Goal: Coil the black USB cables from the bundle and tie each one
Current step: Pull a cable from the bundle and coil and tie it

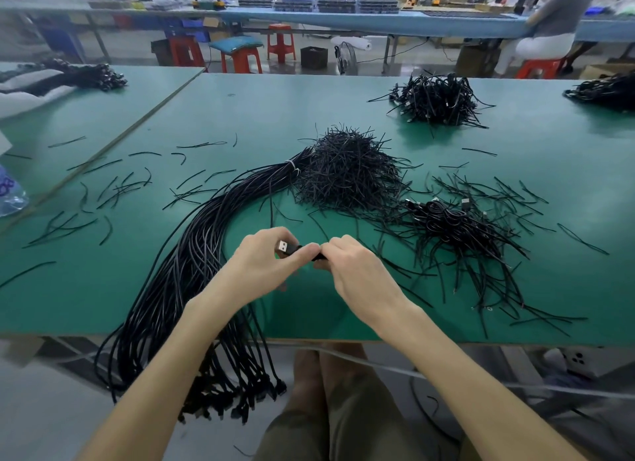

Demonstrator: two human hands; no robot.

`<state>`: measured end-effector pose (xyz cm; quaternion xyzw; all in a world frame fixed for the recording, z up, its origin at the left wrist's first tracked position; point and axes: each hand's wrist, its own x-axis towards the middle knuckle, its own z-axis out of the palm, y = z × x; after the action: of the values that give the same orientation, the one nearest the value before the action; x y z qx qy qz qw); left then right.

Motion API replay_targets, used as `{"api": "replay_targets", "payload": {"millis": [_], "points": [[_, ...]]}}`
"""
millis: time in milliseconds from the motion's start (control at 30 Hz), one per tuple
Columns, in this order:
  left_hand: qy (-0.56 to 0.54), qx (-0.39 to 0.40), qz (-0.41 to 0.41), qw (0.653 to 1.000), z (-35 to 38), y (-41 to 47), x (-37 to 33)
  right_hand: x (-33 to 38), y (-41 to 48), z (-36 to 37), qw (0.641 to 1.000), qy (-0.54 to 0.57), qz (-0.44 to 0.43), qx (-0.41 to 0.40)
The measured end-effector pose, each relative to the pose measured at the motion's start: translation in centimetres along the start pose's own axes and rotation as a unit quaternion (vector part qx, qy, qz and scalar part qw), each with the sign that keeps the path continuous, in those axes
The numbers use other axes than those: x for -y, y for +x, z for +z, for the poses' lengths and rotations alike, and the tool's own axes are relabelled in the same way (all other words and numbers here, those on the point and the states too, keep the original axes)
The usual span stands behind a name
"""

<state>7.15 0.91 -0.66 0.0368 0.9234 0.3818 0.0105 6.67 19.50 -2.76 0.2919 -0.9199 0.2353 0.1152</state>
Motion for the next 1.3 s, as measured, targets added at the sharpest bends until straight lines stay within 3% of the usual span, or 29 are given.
{"api": "replay_targets", "payload": {"millis": [100,233,400,533,667,833,1067,1300], "points": [[-0.058,0.090,0.042,0.993,-0.2,0.3,0.1,-0.1,-0.2,0.0,0.999,-0.043,-0.016,0.024],[-0.032,0.147,0.037,0.988,-0.3,0.8,0.2,0.0,-0.1,0.1,0.993,-0.097,-0.043,0.051],[0.021,0.162,0.046,0.985,0.6,1.3,0.2,-0.3,0.4,-0.1,0.993,-0.102,-0.045,0.036],[0.075,0.118,0.056,0.989,1.1,1.8,0.9,-0.4,1.4,0.5,0.994,-0.099,-0.016,0.043],[0.062,0.013,0.045,0.997,1.9,2.5,1.9,-0.4,2.2,0.9,0.996,-0.082,0.014,-0.013],[-0.117,-0.136,-0.049,0.983,2.1,4.3,2.9,-0.9,2.2,1.3,0.977,-0.149,0.068,-0.135],[-0.284,-0.126,-0.062,0.949,3.1,4.6,2.8,-1.7,4.4,3.4,0.962,-0.099,0.255,-0.021],[-0.320,-0.116,-0.050,0.939,3.2,4.3,3.2,-1.6,5.4,3.9,0.958,-0.108,0.263,0.028]]}}
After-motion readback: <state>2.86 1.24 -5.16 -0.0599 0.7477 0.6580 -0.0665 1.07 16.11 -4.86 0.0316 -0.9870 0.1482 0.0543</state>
